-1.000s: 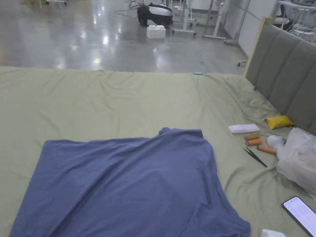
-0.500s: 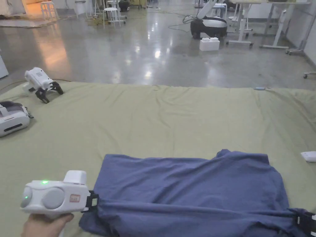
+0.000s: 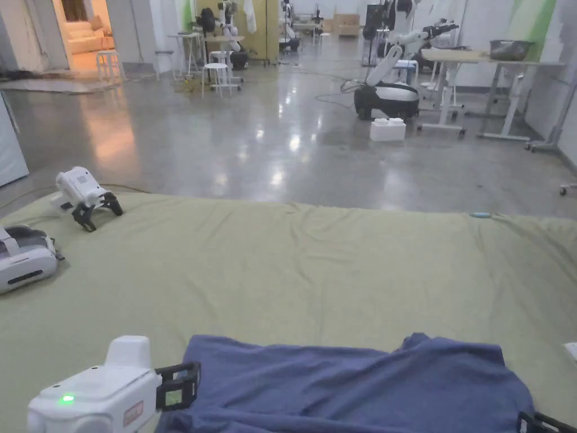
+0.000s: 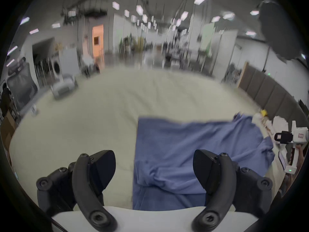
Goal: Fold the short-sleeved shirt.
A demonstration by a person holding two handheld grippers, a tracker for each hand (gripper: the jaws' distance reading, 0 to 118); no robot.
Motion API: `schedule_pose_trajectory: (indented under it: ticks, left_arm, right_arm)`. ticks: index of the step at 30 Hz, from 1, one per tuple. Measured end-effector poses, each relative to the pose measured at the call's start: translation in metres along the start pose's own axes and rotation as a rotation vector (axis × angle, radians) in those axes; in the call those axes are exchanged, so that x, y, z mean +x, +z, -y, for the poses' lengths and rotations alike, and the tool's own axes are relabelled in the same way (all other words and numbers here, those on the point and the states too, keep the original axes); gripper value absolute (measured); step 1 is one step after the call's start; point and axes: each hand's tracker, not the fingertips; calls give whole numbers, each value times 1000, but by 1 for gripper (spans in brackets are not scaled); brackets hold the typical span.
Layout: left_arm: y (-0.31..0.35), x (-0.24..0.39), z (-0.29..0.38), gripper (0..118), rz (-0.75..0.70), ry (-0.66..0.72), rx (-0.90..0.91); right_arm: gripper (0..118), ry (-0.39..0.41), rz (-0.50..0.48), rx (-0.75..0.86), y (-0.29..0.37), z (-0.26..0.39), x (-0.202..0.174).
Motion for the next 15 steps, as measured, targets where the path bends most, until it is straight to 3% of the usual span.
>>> schedule_pose_trajectory:
  ticks: [3, 6, 9, 11, 13, 15]
  left_arm:
    - [100, 20, -18, 96, 1, -46, 236]
    - [184, 47, -21, 89, -13, -109, 341]
    - [247, 70, -13, 48, -14, -165, 434]
    - [277, 80, -9, 35, -40, -183, 456]
    - [304, 85, -7, 17, -34, -178, 463]
    - [326, 91, -4, 9, -38, -158, 477]
  right_arm:
    - [79, 40, -71, 180, 87, 1, -27]
    - [74, 101, -63, 315, 157, 15, -53]
    - [50, 117, -92, 431, 213, 33, -78]
    - [34, 136, -88, 450, 241, 41, -94]
    - [5, 166, -117, 480, 262, 50, -103]
    - [5, 154, -116, 507, 281, 56, -112]
